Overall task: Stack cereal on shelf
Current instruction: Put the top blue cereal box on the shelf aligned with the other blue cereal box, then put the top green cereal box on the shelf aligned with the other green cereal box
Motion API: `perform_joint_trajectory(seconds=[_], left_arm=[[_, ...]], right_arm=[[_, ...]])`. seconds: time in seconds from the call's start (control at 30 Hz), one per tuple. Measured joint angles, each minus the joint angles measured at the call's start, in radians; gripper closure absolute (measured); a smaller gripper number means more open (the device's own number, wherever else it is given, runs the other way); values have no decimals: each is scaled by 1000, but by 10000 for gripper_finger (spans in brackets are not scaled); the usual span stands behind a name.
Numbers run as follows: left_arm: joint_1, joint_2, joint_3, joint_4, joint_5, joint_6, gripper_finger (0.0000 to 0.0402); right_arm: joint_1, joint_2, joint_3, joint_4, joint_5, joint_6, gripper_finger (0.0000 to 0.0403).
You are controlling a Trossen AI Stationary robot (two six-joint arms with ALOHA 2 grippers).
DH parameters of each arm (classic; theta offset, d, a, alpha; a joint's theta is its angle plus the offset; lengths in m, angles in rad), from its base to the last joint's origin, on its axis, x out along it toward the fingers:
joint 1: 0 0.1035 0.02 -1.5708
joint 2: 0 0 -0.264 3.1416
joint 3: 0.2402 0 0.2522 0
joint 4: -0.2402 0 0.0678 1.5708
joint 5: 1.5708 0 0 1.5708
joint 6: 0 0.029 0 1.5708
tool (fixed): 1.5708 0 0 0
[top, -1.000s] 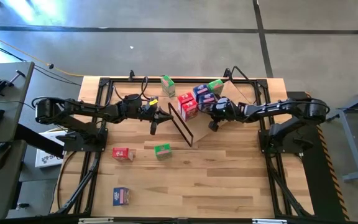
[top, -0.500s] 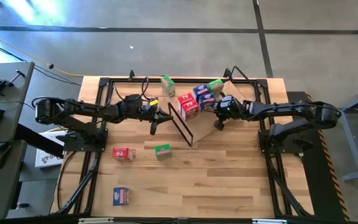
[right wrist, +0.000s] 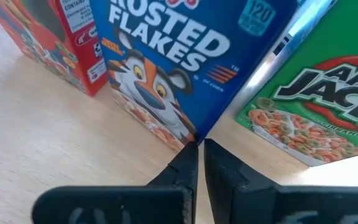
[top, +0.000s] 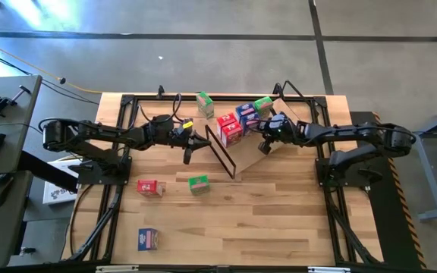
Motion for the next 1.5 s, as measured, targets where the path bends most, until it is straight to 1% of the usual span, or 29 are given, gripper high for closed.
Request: perform_joint_trajectory(seconds=[0.17, 0.23, 0.3, 0.43, 0.5, 0.57, 0.63, 0.73, 0.83, 0.93, 1.07, 1.13, 1.23, 1.37, 1.5], left_arm=[[8, -14, 0, 0, -9, -25, 401], [25, -30, 0, 6, -9, -41, 401], [60, -61, 2, -27, -10, -52, 401], [161, -125, 64, -223, -15, -83, 401], [204, -142, 95, -322, -22, -46, 401], [244, -151, 121, -380, -21, -5, 401], [284, -152, 153, -435, -19, 27, 402], [347, -139, 219, -563, -6, 71, 401], [408, -96, 327, -718, 39, 183, 402], [462, -19, 484, -905, 43, 348, 396], [502, 127, 699, -1150, 25, 550, 360], [507, 199, 791, -1226, 22, 626, 333], [507, 299, 893, -1301, 17, 710, 289], [504, 396, 969, -1347, -11, 748, 230], [504, 458, 982, -1343, -66, 775, 184]], right_arm=[[0, -4, 0, -5, -1, -11, 391], [3, -21, 0, -16, -1, -28, 391], [5, -53, 0, -34, -1, -44, 391], [5, -148, 0, -93, -1, -52, 391], [8, -198, 0, -118, -8, -47, 391], [16, -243, 0, -138, -18, -33, 391], [30, -284, 1, -144, -21, -26, 391], [50, -330, 1, -153, -23, -10, 391], [65, -359, 1, -153, -37, 4, 390], [77, -367, 1, -153, -39, 22, 375], [88, -367, 1, -161, -39, 48, 333], [96, -366, 1, -167, -39, 54, 309], [111, -366, 1, -175, -39, 53, 276], [128, -366, 1, -198, -39, 53, 245], [142, -366, 1, -213, -39, 53, 227]])
